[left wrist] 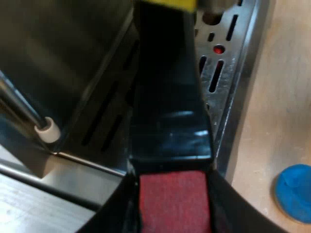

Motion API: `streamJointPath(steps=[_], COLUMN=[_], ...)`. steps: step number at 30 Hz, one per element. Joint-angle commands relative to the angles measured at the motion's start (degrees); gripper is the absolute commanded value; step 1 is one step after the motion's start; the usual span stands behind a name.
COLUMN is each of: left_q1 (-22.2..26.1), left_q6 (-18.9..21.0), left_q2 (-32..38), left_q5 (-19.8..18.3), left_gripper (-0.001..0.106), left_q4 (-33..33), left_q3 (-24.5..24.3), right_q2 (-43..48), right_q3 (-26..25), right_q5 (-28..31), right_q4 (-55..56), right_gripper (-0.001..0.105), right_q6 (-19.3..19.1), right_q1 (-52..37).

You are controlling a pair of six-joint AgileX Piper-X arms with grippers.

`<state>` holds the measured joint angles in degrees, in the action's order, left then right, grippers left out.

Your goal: Put the handle in the coffee machine

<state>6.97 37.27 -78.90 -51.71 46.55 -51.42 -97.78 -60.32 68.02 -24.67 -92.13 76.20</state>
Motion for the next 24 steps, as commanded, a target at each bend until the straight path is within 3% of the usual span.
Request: streamJointPath(steps=[1, 12, 24], left_q1=[0.2, 0.4, 0.9], left_q6=[0.9, 1.4, -0.8], left_q2=[0.6, 0.6, 0.6], left_q5=[-3.5, -0.4, -1.9], left_gripper=[0.000, 0.000, 0.000], left_q4=[-1.0, -0.1, 4.2], left_q3=[-0.8, -0.8, -4.9], right_q2=[0.0, 0.0, 0.0], right_q3=[-0.2, -0.2, -0.2], right_q5=[-0.2, -0.2, -0.2], right_q4=[-0.7, -0.7, -0.7], right_gripper=[0.058, 0.058, 0.058], right_q6=[-1.1, -1.1, -1.1], right_q1=[-0.4, -0.4, -0.4])
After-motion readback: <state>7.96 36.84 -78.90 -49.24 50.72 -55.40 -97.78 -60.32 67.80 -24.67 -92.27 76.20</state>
